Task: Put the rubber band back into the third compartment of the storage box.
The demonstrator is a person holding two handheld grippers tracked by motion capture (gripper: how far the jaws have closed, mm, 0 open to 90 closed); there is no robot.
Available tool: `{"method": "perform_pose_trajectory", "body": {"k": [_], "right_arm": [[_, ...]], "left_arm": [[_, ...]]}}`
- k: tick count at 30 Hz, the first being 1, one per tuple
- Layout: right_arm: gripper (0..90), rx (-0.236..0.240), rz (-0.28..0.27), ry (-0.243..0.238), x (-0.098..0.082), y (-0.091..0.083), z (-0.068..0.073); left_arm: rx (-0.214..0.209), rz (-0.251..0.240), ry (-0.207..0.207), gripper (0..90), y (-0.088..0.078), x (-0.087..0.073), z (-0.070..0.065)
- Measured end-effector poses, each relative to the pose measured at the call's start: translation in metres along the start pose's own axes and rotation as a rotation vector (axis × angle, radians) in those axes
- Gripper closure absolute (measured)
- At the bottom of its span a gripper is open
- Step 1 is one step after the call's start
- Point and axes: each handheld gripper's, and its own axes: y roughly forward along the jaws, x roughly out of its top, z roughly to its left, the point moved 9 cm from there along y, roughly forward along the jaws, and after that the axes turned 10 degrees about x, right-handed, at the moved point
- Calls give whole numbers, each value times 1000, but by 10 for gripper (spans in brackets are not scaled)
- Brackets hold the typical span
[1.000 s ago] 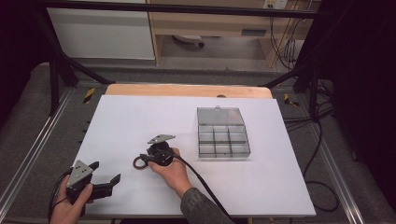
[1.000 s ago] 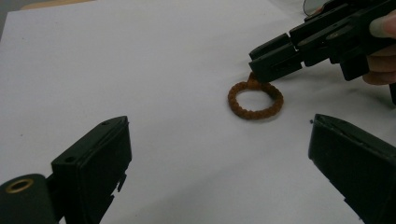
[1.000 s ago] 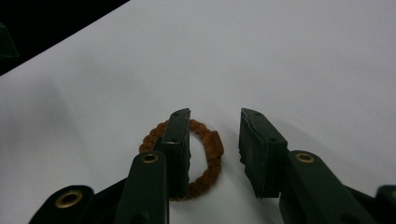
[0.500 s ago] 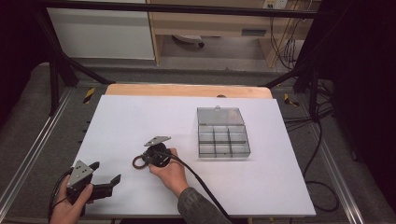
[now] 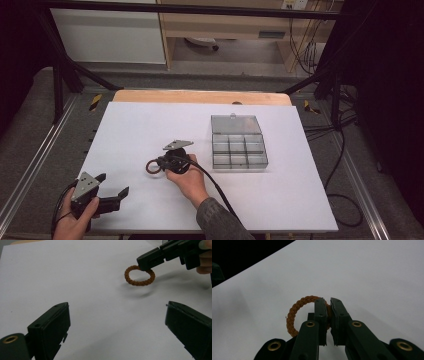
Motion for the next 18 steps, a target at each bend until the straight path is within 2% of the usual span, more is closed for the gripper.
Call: {"method": "perform_pose_trajectory", "body": {"k": [7, 8, 18], "right_arm": [[843, -23, -67, 29, 10, -11, -10], [843, -32, -92, 39, 14, -15, -12], [844, -66, -161, 62, 29, -36, -25]], "left_arm": [[3, 3, -1, 60, 0, 0, 0], [3, 3, -3, 60, 0, -1, 0], [1, 10, 4, 60, 1, -2, -1]]}}
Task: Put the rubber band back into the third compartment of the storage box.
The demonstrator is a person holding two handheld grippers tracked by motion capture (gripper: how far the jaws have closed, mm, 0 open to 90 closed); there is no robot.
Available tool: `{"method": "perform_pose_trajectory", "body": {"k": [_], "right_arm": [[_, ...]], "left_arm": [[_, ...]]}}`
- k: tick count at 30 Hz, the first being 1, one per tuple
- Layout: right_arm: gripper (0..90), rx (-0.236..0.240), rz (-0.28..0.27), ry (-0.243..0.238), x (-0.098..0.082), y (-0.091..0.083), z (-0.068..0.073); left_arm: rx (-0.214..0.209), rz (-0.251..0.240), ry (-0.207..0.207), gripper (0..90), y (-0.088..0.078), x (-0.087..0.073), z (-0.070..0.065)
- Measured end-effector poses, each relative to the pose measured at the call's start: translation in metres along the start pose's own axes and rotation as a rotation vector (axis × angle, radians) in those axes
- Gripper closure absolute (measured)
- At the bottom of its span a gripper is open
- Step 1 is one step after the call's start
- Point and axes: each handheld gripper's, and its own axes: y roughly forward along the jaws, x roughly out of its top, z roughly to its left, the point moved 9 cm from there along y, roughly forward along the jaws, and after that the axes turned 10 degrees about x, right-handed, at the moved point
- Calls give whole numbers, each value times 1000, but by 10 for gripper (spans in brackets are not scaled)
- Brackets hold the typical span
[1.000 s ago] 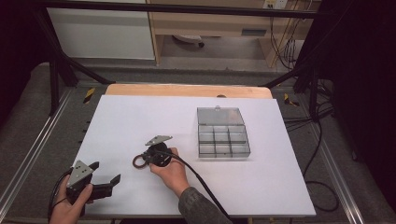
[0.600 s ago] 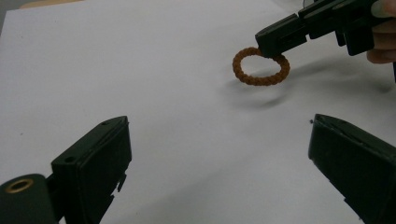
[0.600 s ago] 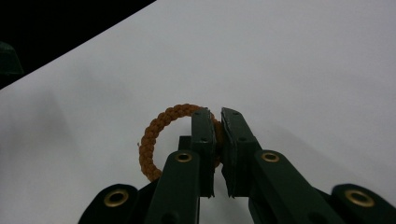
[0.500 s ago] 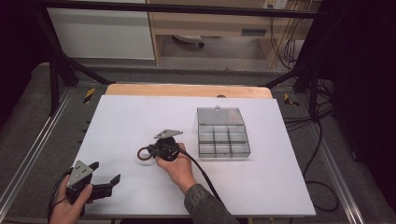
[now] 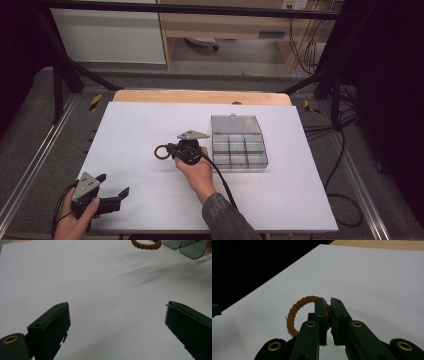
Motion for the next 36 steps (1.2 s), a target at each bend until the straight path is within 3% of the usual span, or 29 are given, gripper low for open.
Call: {"method": "perform_pose_trajectory", "body": {"k": [11, 36], "right_arm": [[844, -41, -61, 12, 21, -27, -21], [844, -137, -128, 22, 43, -83, -64]], "left_arm": [[0, 3, -2, 60, 1, -1, 0], [2, 9, 3, 60, 1, -2, -1]]}}
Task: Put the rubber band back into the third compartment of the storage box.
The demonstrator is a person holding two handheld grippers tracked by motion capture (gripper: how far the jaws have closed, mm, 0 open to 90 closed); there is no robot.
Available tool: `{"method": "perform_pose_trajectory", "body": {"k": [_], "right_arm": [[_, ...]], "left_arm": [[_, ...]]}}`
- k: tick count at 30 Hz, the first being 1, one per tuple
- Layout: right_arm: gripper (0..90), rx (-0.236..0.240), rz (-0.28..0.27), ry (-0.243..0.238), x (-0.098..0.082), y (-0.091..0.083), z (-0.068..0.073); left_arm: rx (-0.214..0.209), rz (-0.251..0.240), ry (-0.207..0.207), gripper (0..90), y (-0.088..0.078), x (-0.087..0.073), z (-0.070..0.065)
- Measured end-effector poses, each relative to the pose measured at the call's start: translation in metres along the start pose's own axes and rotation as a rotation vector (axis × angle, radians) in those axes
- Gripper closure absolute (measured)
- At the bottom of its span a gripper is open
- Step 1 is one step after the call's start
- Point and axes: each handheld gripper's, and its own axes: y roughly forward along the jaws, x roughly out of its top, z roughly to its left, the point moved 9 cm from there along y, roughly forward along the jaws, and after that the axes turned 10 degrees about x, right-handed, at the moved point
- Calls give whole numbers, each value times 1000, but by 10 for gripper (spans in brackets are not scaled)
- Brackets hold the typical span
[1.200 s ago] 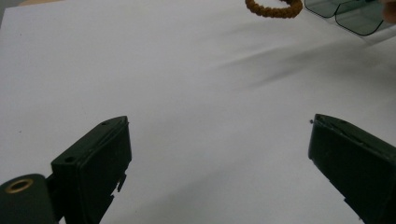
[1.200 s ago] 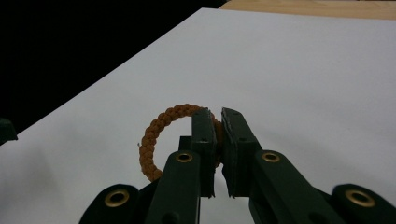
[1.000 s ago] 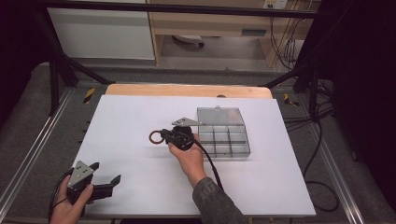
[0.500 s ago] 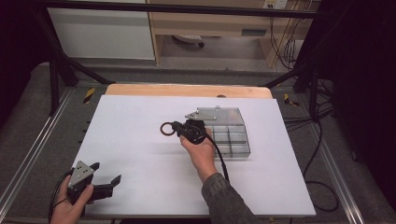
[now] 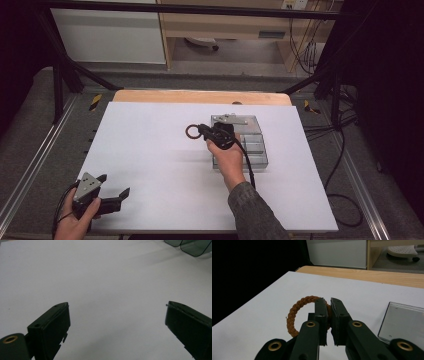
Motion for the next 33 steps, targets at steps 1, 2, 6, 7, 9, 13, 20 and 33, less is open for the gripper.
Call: {"method": "perform_pose_trajectory", "body": {"k": [1, 2, 6, 7, 9, 13, 20, 33], "right_arm": [[843, -3, -3, 1, 1, -2, -1], [843, -5, -7, 0, 1, -3, -3], [843, -17, -24, 13, 4, -10, -10], [843, -22, -27, 11, 5, -12, -12], [843, -29, -33, 15, 7, -15, -15], [843, -41, -45, 22, 10, -21, -22], [843, -58, -57, 29, 13, -30, -32], [843, -98, -84, 58, 15, -51, -56]], "left_arm": [[0, 1, -1, 60, 0, 0, 0], [0, 1, -1, 60, 0, 0, 0], [-1, 1, -1, 60, 0, 0, 0], [0, 2, -1, 60, 0, 0, 0], [-1, 2, -1, 60, 0, 0, 0], [-1, 2, -1, 60, 0, 0, 0], [0, 2, -4, 60, 0, -1, 0], [-1, 6, -1, 59, 1, -1, 0]]}}
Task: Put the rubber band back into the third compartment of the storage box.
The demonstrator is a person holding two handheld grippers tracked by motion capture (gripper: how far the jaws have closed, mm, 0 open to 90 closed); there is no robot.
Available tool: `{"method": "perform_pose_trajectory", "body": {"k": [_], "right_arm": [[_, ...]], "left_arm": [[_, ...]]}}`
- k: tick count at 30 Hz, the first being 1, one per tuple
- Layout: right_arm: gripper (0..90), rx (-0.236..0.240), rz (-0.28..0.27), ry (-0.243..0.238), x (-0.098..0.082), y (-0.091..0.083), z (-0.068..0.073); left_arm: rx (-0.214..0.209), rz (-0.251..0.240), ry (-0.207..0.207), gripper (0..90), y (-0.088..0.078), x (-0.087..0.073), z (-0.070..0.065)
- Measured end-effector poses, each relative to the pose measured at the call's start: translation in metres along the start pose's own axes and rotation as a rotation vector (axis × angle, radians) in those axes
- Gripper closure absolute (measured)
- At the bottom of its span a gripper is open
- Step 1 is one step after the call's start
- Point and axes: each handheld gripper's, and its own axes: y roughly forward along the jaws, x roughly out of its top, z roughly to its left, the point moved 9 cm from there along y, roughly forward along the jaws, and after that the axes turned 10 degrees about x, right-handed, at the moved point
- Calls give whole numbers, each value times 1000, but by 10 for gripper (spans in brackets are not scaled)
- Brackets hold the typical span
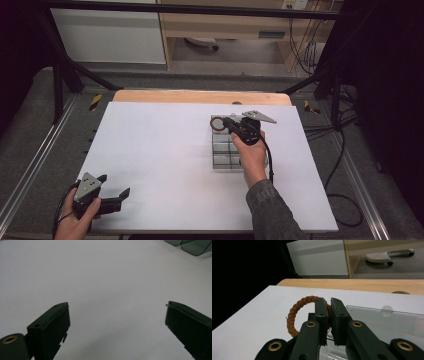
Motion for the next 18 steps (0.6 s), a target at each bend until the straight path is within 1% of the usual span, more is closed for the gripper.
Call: {"method": "perform_pose_trajectory", "body": {"k": [14, 18], "right_arm": [[843, -40, -14, 11, 4, -19, -21], [843, -52, -17, 6, 5, -25, -27]], "left_arm": [[-3, 4, 2, 59, 1, -1, -1], [-4, 4, 2, 59, 0, -1, -1]]}}
